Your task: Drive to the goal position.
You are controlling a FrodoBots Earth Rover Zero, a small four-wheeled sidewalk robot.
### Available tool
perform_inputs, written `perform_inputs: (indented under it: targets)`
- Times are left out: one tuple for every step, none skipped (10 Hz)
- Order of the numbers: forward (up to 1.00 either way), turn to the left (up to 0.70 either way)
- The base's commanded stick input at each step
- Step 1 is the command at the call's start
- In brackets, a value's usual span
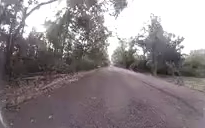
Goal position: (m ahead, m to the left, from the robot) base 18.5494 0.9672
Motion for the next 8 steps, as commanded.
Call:
perform_inputs:
  targets:
    - [0.7,0.0]
    - [0.7,0.0]
    - [0.7,0.0]
    - [0.7,0.0]
    - [0.7,0.0]
    - [0.7,0.0]
    - [0.7,0.0]
    - [0.7,0.0]
